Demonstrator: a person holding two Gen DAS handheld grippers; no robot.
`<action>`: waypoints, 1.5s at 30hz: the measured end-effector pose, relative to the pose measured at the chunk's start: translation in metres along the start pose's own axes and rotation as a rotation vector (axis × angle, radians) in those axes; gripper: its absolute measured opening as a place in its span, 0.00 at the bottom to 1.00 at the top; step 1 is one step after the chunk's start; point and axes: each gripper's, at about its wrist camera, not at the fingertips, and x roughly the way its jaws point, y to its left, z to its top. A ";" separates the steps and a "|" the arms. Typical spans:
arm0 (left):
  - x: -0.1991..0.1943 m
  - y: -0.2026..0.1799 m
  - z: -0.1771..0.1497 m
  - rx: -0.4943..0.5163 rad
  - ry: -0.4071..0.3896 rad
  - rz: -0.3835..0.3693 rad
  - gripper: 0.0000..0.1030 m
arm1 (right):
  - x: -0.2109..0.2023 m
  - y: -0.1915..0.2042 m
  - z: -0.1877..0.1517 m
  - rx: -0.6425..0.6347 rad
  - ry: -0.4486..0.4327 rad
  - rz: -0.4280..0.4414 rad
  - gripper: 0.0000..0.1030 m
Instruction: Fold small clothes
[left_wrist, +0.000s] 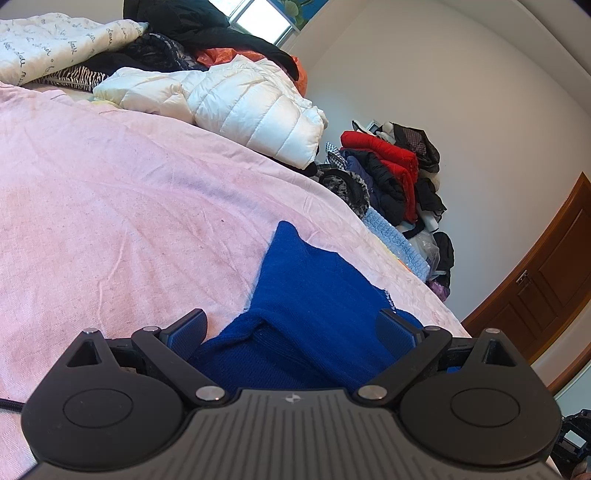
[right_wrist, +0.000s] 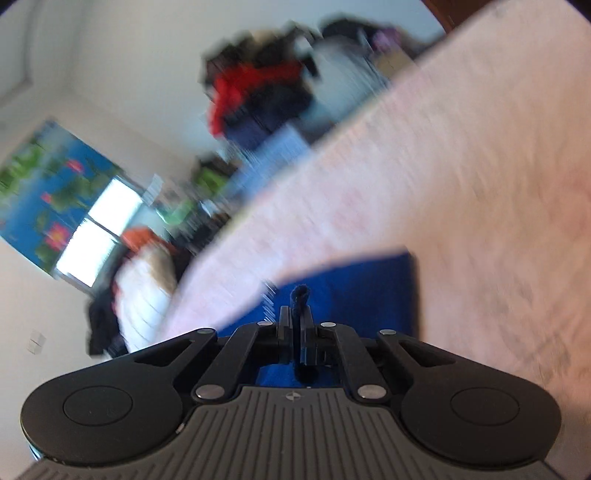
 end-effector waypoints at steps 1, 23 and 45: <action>0.000 0.000 0.000 0.000 0.000 0.000 0.96 | 0.000 -0.005 0.000 -0.006 -0.010 -0.022 0.05; 0.048 -0.112 -0.015 0.646 0.152 0.015 0.96 | 0.017 -0.024 -0.021 -0.043 0.132 -0.162 0.10; 0.045 -0.107 -0.023 0.953 0.203 0.137 0.94 | -0.001 0.049 -0.034 -0.451 0.071 -0.206 0.36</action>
